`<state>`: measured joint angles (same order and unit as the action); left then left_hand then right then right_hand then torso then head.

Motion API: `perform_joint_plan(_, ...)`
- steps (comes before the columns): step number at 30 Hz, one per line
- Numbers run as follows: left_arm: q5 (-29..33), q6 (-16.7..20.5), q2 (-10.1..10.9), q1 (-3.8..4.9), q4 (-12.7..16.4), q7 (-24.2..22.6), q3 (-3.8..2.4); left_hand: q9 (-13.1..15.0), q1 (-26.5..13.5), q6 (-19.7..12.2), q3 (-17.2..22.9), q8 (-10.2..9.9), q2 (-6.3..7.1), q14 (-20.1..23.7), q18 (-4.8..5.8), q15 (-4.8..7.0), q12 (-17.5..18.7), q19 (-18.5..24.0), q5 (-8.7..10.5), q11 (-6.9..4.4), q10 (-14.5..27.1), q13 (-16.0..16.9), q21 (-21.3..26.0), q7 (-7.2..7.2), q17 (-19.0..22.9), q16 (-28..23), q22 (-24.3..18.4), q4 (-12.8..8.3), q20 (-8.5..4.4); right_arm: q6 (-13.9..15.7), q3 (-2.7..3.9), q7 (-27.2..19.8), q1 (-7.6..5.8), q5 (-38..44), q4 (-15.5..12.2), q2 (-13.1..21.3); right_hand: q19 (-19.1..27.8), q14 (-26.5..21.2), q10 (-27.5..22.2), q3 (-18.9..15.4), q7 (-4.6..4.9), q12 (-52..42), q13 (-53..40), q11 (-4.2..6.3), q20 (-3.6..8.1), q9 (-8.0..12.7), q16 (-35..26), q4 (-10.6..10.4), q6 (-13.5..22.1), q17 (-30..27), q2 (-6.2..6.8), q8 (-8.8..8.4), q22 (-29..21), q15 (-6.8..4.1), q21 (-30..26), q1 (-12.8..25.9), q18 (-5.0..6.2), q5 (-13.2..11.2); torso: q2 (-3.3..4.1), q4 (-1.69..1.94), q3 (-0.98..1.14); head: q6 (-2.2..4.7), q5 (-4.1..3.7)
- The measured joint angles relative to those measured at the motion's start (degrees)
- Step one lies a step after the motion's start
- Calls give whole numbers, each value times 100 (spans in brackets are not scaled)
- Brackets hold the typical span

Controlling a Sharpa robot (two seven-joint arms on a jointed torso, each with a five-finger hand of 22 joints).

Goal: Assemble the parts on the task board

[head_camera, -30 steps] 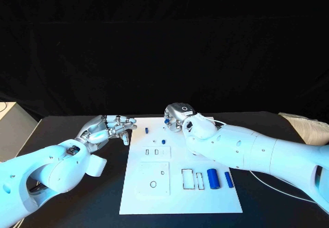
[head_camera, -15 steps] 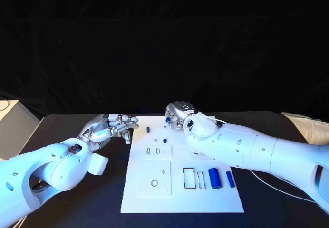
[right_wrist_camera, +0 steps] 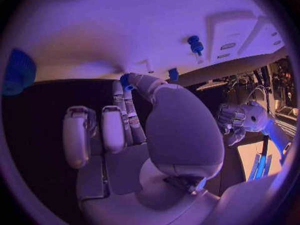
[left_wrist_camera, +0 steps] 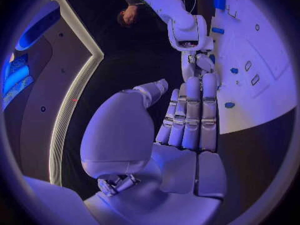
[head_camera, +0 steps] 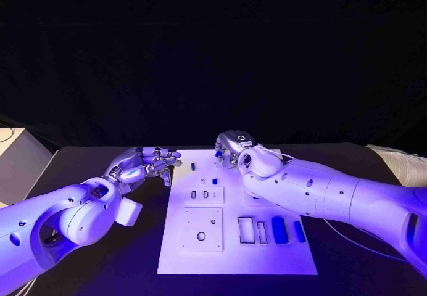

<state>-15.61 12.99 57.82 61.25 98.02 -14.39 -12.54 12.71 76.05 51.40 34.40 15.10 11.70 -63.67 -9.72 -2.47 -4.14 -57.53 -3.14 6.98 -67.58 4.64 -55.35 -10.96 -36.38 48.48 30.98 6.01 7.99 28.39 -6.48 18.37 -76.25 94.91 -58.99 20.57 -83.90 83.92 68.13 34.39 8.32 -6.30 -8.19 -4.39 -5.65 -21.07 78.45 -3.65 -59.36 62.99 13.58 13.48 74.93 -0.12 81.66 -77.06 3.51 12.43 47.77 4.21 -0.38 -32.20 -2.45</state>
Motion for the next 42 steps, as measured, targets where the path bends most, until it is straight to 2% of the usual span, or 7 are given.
perform_joint_plan(11, -9, -10, -4, 0, -4, 15, -2, -1, 0, 0, 0, 0, 0, 0, 0, 0, 0, 0, 0, 0, 0, 0, 0, 0, 1, 0, -1, 0, 0, -40, -4, -70, -1, -32, -15, 17, 133, -1, -427, -177, 129, 230, 41, -153, -83, 31, -199, -89, 474, -481, 226, -301, -358, 66, -419, 226, 1, -11, 1, -1, -4, -33, 0)
perform_joint_plan(14, -10, -12, -2, 0, -6, 18, -2, -1, 0, 0, 0, 0, 0, 0, 0, 0, 0, 0, 0, 0, 0, 0, 0, 0, 1, 0, -1, 0, 0, -26, -5, -98, 2, -45, -68, 64, 408, -86, -888, -917, 126, 252, 117, -178, -96, 77, -408, -91, 809, -880, 122, -522, -1064, 121, -969, 111, 147, -11, -5, -1, -7, -36, 7)
perform_joint_plan(19, -13, -16, 1, 0, -16, 20, -3, -1, 0, 0, 0, 0, 0, 0, 0, 0, 0, 0, 0, 0, 0, 0, -26, 0, -4, 0, 12, 0, 0, 33, -5, -130, -8, -56, -343, 305, 505, -124, -1434, -2574, -108, 72, 266, -223, -111, 89, -579, -924, 1193, -1255, -82, -775, -1737, 145, -1621, -905, 227, -234, -13, -1, -7, -37, 16)
perform_joint_plan(29, -15, -54, 20, -2, -86, 21, -2, 4, -23, 0, 0, 0, -22, 0, 0, 0, 0, 0, 0, 0, 0, 0, -25, 0, -5, 0, 16, 0, 0, 202, 27, -181, -127, -160, -1305, 1259, 677, -266, -1305, -2584, 17, -230, 304, -154, -79, 18, -854, -1295, 1126, -1666, -149, -769, -2320, 101, -2194, -1206, 361, -234, -55, -54, 11, -1, 31)
perform_joint_plan(33, -16, -92, -15, -2, -167, 19, -2, 3, -23, 0, 0, 0, -22, 0, 0, 0, 0, 0, 0, 0, 0, 0, -46, 0, -5, 22, 26, 0, 0, 285, 47, -323, -205, -466, -1553, 1651, 314, -47, -596, -2298, 91, -628, 179, -96, -17, -38, -426, -1282, 815, -859, -204, -614, -1397, 28, -1471, -1261, 251, -165, -93, -97, 21, 14, 37)
perform_joint_plan(37, -26, -142, -66, -3, -242, 7, -2, 3, -39, 0, 0, -28, -6, 0, 0, 0, 0, 20, 0, 20, 20, 0, -62, 0, -16, 22, 45, 0, 20, 281, 64, -536, -248, -933, -1748, 2027, 11, 2, 178, -1882, -54, -3482, -2364, 143, 176, -39, 42, -1246, 527, 51, -32, -551, -75, -165, -267, -1195, -2, -112, -143, -132, 40, 18, 19)
perform_joint_plan(42, -48, -194, -98, -5, -305, -1, -2, 2, -45, 0, 0, -28, 0, 0, 0, 0, 0, 21, 0, 20, 20, 0, -69, 0, -16, 22, 52, 0, 21, 98, 78, -702, -273, -1404, -1826, 2284, -9, 11, 1468, -1633, 41, -7650, -6551, 55, 70, -42, 753, -1240, 523, 1164, 61, -468, 2, -68, 495, -882, -227, 168, -183, -168, 64, 9, 7)
